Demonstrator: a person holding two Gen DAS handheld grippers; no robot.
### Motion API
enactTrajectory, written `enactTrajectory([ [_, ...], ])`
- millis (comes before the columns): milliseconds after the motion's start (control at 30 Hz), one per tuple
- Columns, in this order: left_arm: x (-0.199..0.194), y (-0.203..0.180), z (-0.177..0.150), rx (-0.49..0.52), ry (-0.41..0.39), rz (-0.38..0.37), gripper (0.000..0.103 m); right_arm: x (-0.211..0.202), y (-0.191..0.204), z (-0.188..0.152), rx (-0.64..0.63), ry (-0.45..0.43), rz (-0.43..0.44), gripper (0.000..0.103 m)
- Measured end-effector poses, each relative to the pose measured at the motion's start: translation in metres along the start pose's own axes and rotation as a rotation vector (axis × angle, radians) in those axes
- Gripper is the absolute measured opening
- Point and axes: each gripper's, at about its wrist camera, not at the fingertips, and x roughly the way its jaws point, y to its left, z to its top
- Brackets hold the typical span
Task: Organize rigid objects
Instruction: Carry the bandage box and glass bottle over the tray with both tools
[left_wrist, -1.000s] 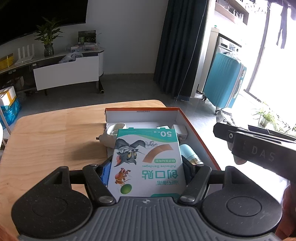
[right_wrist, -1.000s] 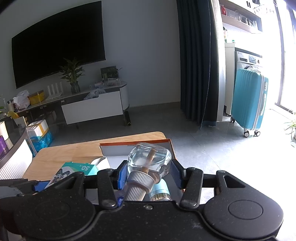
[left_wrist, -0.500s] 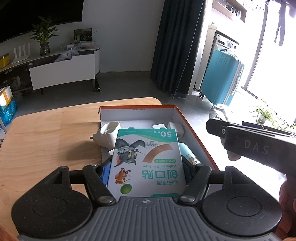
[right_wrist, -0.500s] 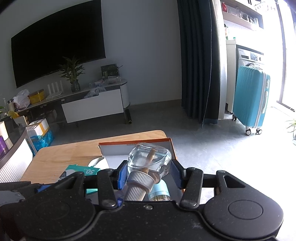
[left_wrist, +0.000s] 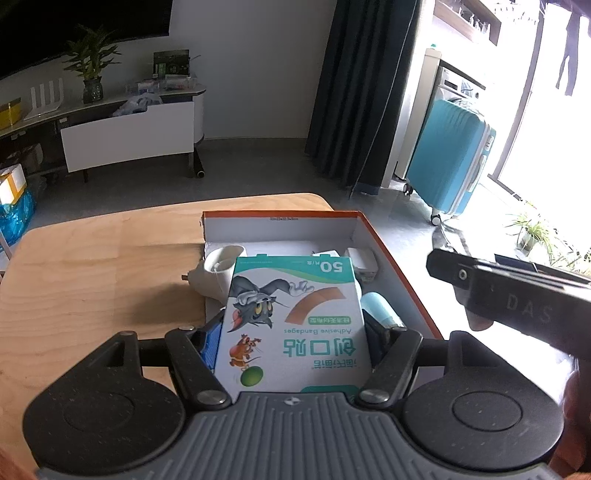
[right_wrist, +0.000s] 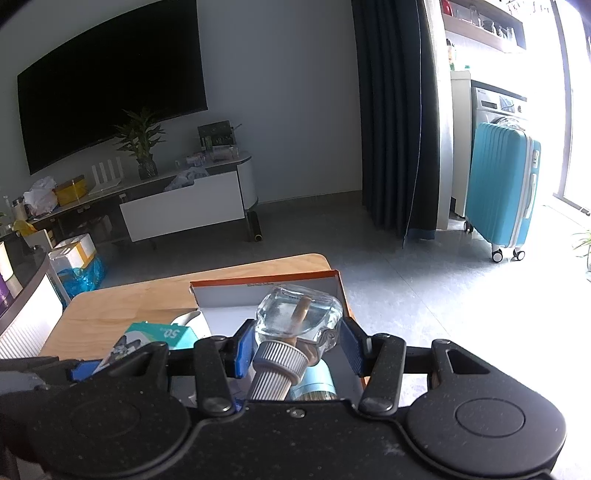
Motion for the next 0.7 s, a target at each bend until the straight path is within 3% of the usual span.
enactTrajectory([
  [700, 0.027, 0.008, 0.025, -0.025, 0.015, 0.004, 0.071, 0.028, -0.004, 0.002, -0.002, 0.044, -0.003, 0.060],
])
